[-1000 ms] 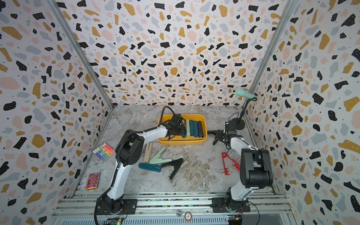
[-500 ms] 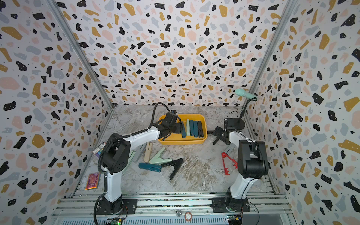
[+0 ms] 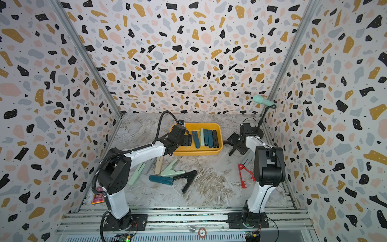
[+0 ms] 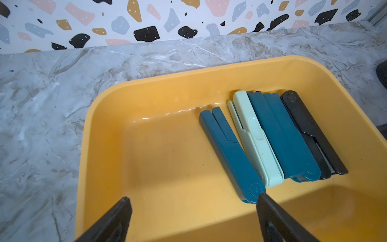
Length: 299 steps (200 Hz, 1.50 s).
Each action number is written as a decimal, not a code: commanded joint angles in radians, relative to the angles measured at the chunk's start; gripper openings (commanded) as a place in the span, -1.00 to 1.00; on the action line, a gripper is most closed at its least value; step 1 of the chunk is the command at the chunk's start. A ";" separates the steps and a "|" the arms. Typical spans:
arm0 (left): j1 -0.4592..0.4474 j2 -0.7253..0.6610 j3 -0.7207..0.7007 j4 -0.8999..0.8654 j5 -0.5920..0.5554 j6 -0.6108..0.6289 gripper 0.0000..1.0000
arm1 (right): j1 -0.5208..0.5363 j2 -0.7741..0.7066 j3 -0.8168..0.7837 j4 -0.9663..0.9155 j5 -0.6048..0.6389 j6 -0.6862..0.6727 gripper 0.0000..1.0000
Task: Put the pruning pliers into the storage box
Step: Place the pruning pliers in the storage box, then pick up the pruning pliers from the center of the board.
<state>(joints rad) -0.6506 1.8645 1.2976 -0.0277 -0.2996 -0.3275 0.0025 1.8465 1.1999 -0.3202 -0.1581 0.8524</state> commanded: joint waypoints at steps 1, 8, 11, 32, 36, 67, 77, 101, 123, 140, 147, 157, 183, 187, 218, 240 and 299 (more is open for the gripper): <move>0.003 -0.018 -0.018 0.050 -0.034 0.045 0.86 | 0.010 0.047 0.073 -0.097 -0.006 0.060 0.98; 0.004 -0.021 -0.023 0.050 -0.040 0.052 0.87 | 0.012 0.065 0.093 -0.114 -0.001 0.060 0.98; 0.003 -0.023 -0.026 0.050 -0.042 0.054 0.87 | 0.013 0.071 0.104 -0.124 0.005 0.060 0.98; 0.003 -0.045 -0.060 0.073 -0.048 0.061 0.89 | 0.025 0.108 0.172 -0.170 0.035 0.057 0.98; 0.003 -0.049 -0.067 0.077 -0.047 0.063 0.89 | 0.027 0.115 0.184 -0.180 0.041 0.057 0.98; 0.005 -0.067 -0.094 0.086 -0.057 0.078 0.90 | 0.011 0.206 0.264 -0.265 0.039 0.053 0.99; 0.005 -0.074 -0.106 0.089 -0.072 0.083 0.91 | 0.017 0.231 0.293 -0.303 0.044 0.039 0.95; 0.014 -0.097 -0.132 0.093 -0.091 0.085 0.93 | 0.027 0.250 0.302 -0.366 0.062 0.005 0.68; 0.025 -0.118 -0.155 0.108 -0.085 0.082 0.93 | 0.005 0.255 0.279 -0.389 0.065 -0.038 0.22; 0.034 -0.132 -0.171 0.116 -0.087 0.074 0.93 | -0.002 0.277 0.293 -0.424 0.066 -0.085 -0.03; 0.037 -0.138 -0.178 0.119 -0.086 0.072 0.93 | -0.002 0.281 0.299 -0.432 0.082 -0.101 -0.12; 0.041 -0.145 -0.184 0.121 -0.087 0.068 0.93 | -0.007 0.277 0.294 -0.428 0.101 -0.110 -0.22; 0.051 -0.166 -0.193 0.112 -0.091 0.060 0.93 | -0.041 0.229 0.257 -0.367 0.101 -0.115 -0.40; 0.052 -0.172 -0.198 0.113 -0.092 0.058 0.93 | -0.047 0.216 0.255 -0.356 0.102 -0.118 -0.45; 0.085 -0.247 -0.272 0.158 -0.088 0.000 0.95 | -0.044 0.064 0.231 -0.271 0.102 -0.145 -0.82; 0.116 -0.310 -0.325 0.177 -0.099 -0.026 0.97 | 0.015 -0.031 0.276 -0.269 0.173 -0.206 -0.95; 0.253 -0.387 -0.426 0.185 0.028 -0.091 0.99 | 0.337 -0.140 0.483 -0.252 0.335 -0.351 -0.93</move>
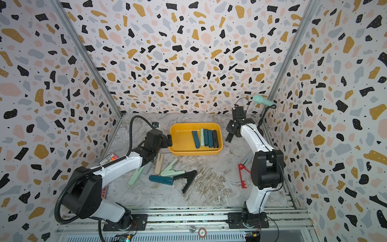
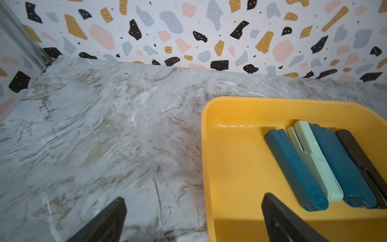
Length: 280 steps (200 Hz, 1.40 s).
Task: Put the pruning pliers into the storage box
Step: Pick up the pruning pliers from the center of the board, then place the pruning pliers in the storage box.
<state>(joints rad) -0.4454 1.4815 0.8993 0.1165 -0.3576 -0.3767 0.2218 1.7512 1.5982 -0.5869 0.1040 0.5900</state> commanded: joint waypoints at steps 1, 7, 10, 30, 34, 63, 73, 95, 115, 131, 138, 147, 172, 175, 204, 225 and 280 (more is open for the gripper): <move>0.049 -0.004 -0.028 0.040 0.092 -0.042 1.00 | 0.123 -0.043 0.087 0.017 0.074 -0.091 -0.93; 0.054 0.006 -0.027 0.040 0.120 -0.045 1.00 | 0.163 -0.026 0.109 0.025 0.070 -0.103 -0.92; 0.057 0.010 -0.025 0.040 0.134 -0.045 1.00 | 0.181 -0.014 0.121 0.027 0.066 -0.105 -0.92; 0.061 0.054 -0.006 0.040 0.224 -0.056 0.97 | 0.277 0.099 0.215 0.052 -0.004 -0.113 -0.92; 0.062 0.060 -0.002 0.040 0.238 -0.057 0.96 | 0.295 0.125 0.238 0.060 -0.010 -0.120 -0.92; 0.063 0.086 0.005 0.045 0.270 -0.073 0.94 | 0.397 0.324 0.447 0.032 0.048 -0.199 -0.91; 0.063 0.089 0.003 0.050 0.277 -0.076 0.94 | 0.415 0.372 0.476 0.049 0.038 -0.220 -0.91; 0.063 0.095 0.002 0.049 0.283 -0.081 0.94 | 0.423 0.452 0.506 0.062 0.007 -0.220 -0.91; 0.065 0.096 -0.006 0.050 0.268 -0.082 0.94 | 0.421 0.503 0.508 0.063 -0.008 -0.220 -0.91; 0.065 0.100 -0.008 0.052 0.268 -0.084 0.94 | 0.422 0.549 0.533 0.034 -0.022 -0.228 -0.91; 0.065 0.103 -0.007 0.053 0.269 -0.087 0.94 | 0.422 0.571 0.548 0.015 -0.021 -0.230 -0.90; 0.065 0.107 -0.004 0.054 0.271 -0.089 0.94 | 0.421 0.601 0.565 -0.008 -0.013 -0.231 -0.89; 0.065 0.121 0.007 0.054 0.289 -0.092 0.94 | 0.411 0.662 0.587 -0.034 -0.004 -0.218 -0.89; 0.065 0.120 0.006 0.054 0.290 -0.091 0.94 | 0.407 0.668 0.592 -0.036 -0.009 -0.216 -0.88; 0.065 0.122 0.003 0.052 0.291 -0.092 0.94 | 0.390 0.720 0.642 -0.075 0.002 -0.200 -0.88; 0.065 0.126 0.003 0.053 0.291 -0.090 0.94 | 0.385 0.738 0.648 -0.085 0.014 -0.200 -0.87; 0.065 0.137 0.019 0.046 0.293 -0.083 0.94 | 0.372 0.774 0.673 -0.122 0.028 -0.205 -0.83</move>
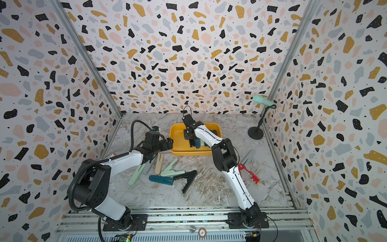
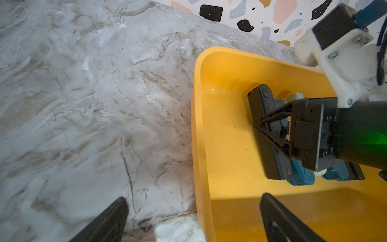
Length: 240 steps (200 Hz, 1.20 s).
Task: Put the pruning pliers into the storage box
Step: Place the pruning pliers in the storage box.
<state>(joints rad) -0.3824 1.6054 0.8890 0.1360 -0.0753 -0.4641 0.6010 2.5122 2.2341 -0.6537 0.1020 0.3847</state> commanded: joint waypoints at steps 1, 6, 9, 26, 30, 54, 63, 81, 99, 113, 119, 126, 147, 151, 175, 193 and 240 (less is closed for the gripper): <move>0.002 0.013 0.030 0.028 0.011 0.004 0.94 | -0.007 0.013 0.037 -0.056 0.030 0.001 -0.82; 0.003 0.014 0.030 0.028 0.011 0.003 0.94 | -0.008 0.015 0.037 -0.058 0.034 0.005 -0.81; 0.003 0.014 0.031 0.028 0.012 0.003 0.94 | -0.010 0.017 0.036 -0.059 0.036 0.007 -0.81; 0.002 0.021 0.033 0.028 0.018 0.002 0.94 | -0.017 0.020 0.036 -0.063 0.047 0.017 -0.75; 0.003 0.021 0.033 0.028 0.020 0.002 0.94 | -0.018 0.020 0.036 -0.064 0.050 0.019 -0.74; 0.002 0.030 0.034 0.028 0.028 0.000 0.94 | -0.030 0.023 0.036 -0.063 0.057 0.047 -0.61; 0.002 0.031 0.034 0.028 0.028 0.000 0.94 | -0.032 0.021 0.036 -0.063 0.056 0.060 -0.56; 0.003 0.031 0.034 0.028 0.027 0.001 0.94 | -0.032 0.019 0.036 -0.058 0.062 0.082 -0.49; 0.002 0.031 0.036 0.028 0.026 0.002 0.94 | -0.033 0.015 0.033 -0.051 0.064 0.109 -0.35; 0.003 0.030 0.034 0.033 0.025 0.002 0.94 | -0.033 0.018 0.033 -0.048 0.065 0.128 -0.26; 0.002 0.030 0.034 0.035 0.025 0.002 0.94 | -0.034 0.020 0.033 -0.047 0.065 0.133 -0.21; 0.003 0.030 0.034 0.038 0.028 0.002 0.94 | -0.034 0.020 0.033 -0.047 0.065 0.138 -0.16; 0.003 0.034 0.040 0.039 0.040 0.005 0.94 | -0.037 0.014 0.024 -0.045 0.063 0.155 -0.04; 0.003 0.034 0.041 0.039 0.041 0.005 0.93 | -0.037 0.009 0.020 -0.040 0.063 0.157 -0.01; 0.003 0.037 0.038 0.046 0.046 0.001 0.93 | -0.037 -0.017 0.005 -0.016 0.057 0.163 0.03; 0.003 0.037 0.033 0.052 0.050 -0.002 0.93 | -0.039 -0.030 0.006 -0.010 0.059 0.169 0.03; 0.003 0.037 0.034 0.053 0.050 -0.006 0.93 | -0.042 -0.024 -0.001 -0.007 0.047 0.169 -0.45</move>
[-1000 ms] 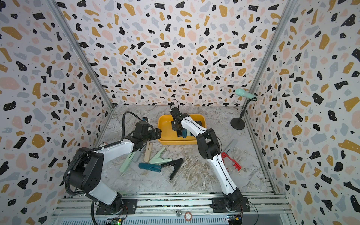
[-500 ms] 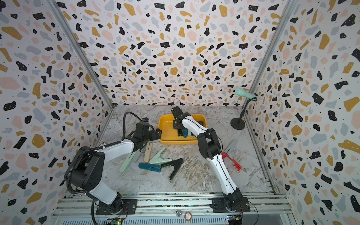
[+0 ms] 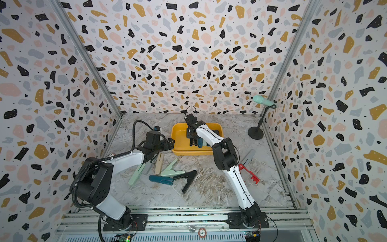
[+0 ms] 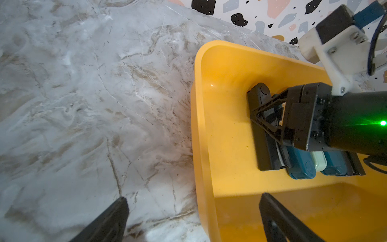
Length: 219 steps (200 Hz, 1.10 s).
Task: Put the pruning pliers into the storage box
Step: Place the pruning pliers in the storage box.
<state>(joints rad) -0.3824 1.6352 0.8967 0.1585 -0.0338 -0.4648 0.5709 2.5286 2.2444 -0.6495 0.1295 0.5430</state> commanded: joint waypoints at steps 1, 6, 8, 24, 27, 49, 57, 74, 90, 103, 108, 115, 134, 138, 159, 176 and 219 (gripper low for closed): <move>0.003 0.007 0.027 0.030 0.008 -0.004 0.93 | -0.011 -0.039 -0.012 -0.011 0.018 0.011 -0.47; 0.003 0.006 0.027 0.030 0.007 -0.003 0.93 | -0.012 -0.038 -0.014 -0.010 0.012 0.011 -0.57; 0.003 0.005 0.026 0.030 0.006 -0.004 0.93 | -0.012 -0.037 -0.014 -0.009 0.008 0.011 -0.61; 0.002 0.002 0.028 0.029 0.003 -0.002 0.93 | -0.011 -0.033 -0.015 0.004 -0.022 0.013 -0.86; 0.002 0.002 0.028 0.027 0.002 -0.002 0.93 | -0.012 -0.033 -0.017 0.008 -0.028 0.014 -0.89; 0.004 0.000 0.028 0.024 -0.002 0.000 0.93 | -0.008 -0.037 -0.019 0.032 -0.050 0.039 -1.00; 0.003 0.001 0.027 0.024 -0.003 0.000 0.93 | -0.010 -0.039 -0.018 0.038 -0.055 0.050 -1.00; 0.003 0.000 0.027 0.024 -0.003 0.000 0.93 | -0.012 -0.039 -0.018 0.048 -0.053 0.073 -1.00; 0.003 -0.001 0.027 0.024 -0.002 -0.002 0.93 | -0.019 -0.042 -0.026 0.051 -0.032 0.097 -0.84; 0.003 -0.001 0.025 0.029 0.003 -0.002 0.93 | -0.025 -0.047 -0.045 0.076 -0.030 0.114 -0.70; 0.003 0.000 0.025 0.031 0.005 -0.003 0.92 | -0.025 -0.047 -0.048 0.080 -0.031 0.119 -0.69; 0.003 0.002 0.025 0.035 0.012 -0.005 0.92 | -0.025 -0.043 -0.044 0.084 -0.031 0.124 -0.63; 0.002 0.006 0.025 0.045 0.031 -0.011 0.92 | -0.025 -0.025 -0.024 0.081 -0.031 0.136 -0.45; 0.003 0.008 0.024 0.048 0.036 -0.012 0.92 | -0.025 -0.021 -0.020 0.078 -0.031 0.138 -0.41; 0.002 0.011 0.024 0.057 0.054 -0.015 0.92 | -0.023 -0.016 -0.011 0.068 -0.027 0.140 -0.25; 0.002 0.017 0.022 0.067 0.064 -0.019 0.92 | -0.018 -0.024 -0.016 0.068 -0.024 0.137 -0.16; 0.001 0.043 0.025 0.086 0.126 -0.038 0.87 | -0.012 -0.039 -0.018 0.077 -0.024 0.134 -0.08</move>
<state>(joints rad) -0.3824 1.6547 0.8967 0.2050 0.0364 -0.4877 0.5549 2.5271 2.2204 -0.5674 0.0910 0.6720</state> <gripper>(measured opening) 0.945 0.461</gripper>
